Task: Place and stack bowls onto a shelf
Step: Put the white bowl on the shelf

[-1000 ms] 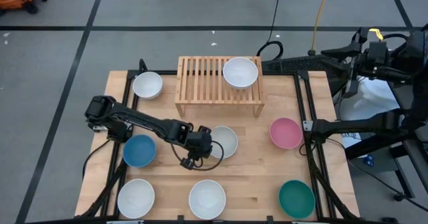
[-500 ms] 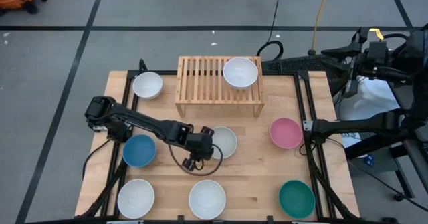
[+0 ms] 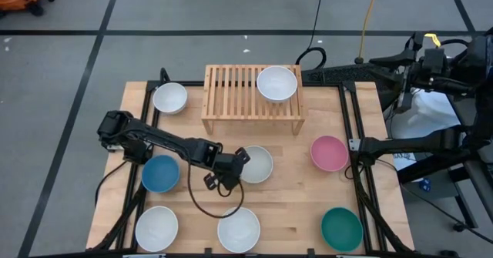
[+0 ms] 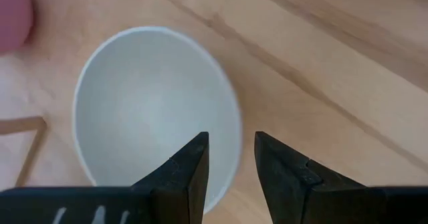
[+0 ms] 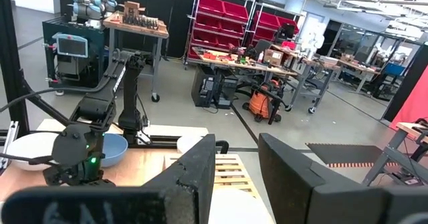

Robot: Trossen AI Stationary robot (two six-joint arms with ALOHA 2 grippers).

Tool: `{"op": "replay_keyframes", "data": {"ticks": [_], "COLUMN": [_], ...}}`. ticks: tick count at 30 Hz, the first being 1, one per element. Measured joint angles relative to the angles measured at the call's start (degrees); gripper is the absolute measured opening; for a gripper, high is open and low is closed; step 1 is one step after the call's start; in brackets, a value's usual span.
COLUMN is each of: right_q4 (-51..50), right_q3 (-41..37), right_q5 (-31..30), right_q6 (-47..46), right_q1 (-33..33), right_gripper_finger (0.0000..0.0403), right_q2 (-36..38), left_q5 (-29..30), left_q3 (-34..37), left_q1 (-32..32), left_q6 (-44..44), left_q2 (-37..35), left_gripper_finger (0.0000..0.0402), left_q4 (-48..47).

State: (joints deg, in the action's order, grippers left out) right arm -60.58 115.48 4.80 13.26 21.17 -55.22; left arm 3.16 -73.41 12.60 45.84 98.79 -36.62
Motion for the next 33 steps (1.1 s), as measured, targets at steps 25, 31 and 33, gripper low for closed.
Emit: {"op": "replay_keyframes", "data": {"ticks": [25, 31, 33], "right_q4": [-2.07, -2.23, -2.47], "right_q3": [0.0, 0.0, 0.0], "right_q5": [0.0, -0.04, -0.02], "right_q6": [1.14, 1.61, 2.28], "right_q1": [0.0, 0.0, 0.0], "right_gripper_finger": [0.0109, 0.0109, 0.0109], "right_q2": [0.0, 0.0, 0.0], "left_q5": [-7.29, -7.49, -7.63], "left_q3": [0.09, 0.13, -0.07], "left_q1": [-2.67, -2.67, -2.67], "left_q6": [-5.04, -3.52, -3.52], "left_q2": [1.57, 3.43, 4.03], "left_gripper_finger": [0.0126, 0.0126, 0.0126], "left_q4": [0.05, 1.27, 2.79]}}
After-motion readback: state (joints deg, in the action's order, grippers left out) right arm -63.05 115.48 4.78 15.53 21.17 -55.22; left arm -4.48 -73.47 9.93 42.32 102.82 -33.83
